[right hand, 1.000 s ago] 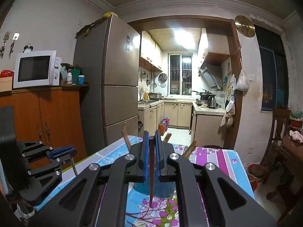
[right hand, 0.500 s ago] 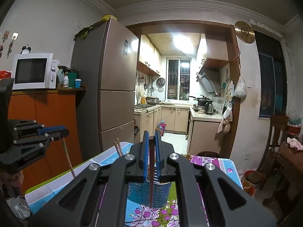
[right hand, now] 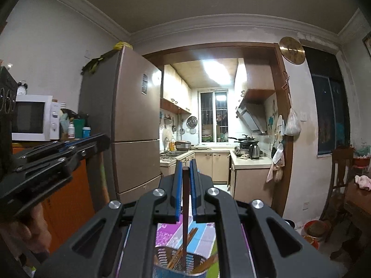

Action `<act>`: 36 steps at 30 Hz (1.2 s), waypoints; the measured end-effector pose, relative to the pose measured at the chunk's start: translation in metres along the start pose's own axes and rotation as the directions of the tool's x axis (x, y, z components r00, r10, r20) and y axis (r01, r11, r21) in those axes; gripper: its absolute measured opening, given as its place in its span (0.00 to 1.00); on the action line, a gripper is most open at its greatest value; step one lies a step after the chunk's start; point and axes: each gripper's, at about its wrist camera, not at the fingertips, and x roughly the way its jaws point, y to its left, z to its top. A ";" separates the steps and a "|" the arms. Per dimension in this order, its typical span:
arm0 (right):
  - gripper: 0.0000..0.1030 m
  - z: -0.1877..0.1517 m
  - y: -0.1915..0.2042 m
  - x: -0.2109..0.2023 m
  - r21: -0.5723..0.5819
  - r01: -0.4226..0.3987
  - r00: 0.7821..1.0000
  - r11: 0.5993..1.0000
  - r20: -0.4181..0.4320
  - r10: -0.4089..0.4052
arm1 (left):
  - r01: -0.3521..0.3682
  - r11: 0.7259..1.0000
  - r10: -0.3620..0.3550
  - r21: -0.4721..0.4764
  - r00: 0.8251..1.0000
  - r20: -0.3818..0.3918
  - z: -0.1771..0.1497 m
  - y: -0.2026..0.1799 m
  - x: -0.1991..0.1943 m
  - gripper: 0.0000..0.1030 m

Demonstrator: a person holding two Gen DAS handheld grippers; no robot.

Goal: Organize utensils

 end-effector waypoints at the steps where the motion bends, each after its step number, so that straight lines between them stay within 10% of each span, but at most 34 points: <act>1: 0.05 -0.002 -0.002 0.006 0.007 0.003 1.000 1.000 -0.004 -0.003 | 0.005 1.000 -0.005 -0.011 1.000 0.010 -0.002 -0.001 0.008 0.07; 9: 0.05 -0.042 -0.020 0.052 0.081 0.015 0.997 0.997 -0.072 -0.009 | -0.013 0.997 0.012 -0.082 1.000 -0.013 -0.054 0.007 0.070 0.07; 19: 0.05 -0.107 -0.024 0.088 0.150 0.036 0.971 0.988 -0.239 0.001 | -0.028 0.996 0.008 -0.084 0.974 -0.225 -0.144 0.009 0.115 0.08; 23: 0.52 -0.119 -0.025 0.086 0.124 0.089 0.965 0.988 -0.255 -0.055 | -0.082 0.996 0.070 -0.039 0.967 -0.245 -0.154 0.006 0.114 0.21; 29: 0.55 -0.097 -0.042 0.034 0.148 0.120 0.984 0.982 -0.148 -0.098 | -0.155 0.988 0.155 0.018 0.968 -0.197 -0.137 0.000 0.082 0.38; 36: 0.95 -0.087 -0.040 -0.044 0.119 0.170 0.985 0.978 -0.047 -0.165 | -0.243 0.967 0.254 0.080 0.953 -0.169 -0.131 -0.012 0.029 0.62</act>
